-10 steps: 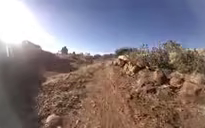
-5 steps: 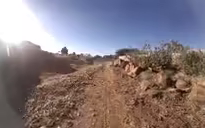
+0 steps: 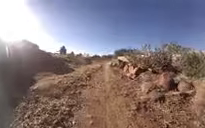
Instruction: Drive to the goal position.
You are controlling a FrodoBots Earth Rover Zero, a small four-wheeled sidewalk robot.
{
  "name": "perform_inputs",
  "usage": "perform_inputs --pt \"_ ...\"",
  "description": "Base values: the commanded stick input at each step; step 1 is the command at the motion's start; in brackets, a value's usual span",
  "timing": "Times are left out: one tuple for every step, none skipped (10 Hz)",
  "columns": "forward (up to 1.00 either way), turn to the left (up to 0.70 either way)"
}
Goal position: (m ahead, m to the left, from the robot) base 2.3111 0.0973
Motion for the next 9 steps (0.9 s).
perform_inputs --pt "0.5 0.0" --pt "0.5 0.0" --pt "0.5 0.0" --pt "0.5 0.0" --pt "0.5 0.0" --pt "0.5 0.0" --pt "0.5 0.0" --pt "0.5 0.0" --pt "0.5 0.0"
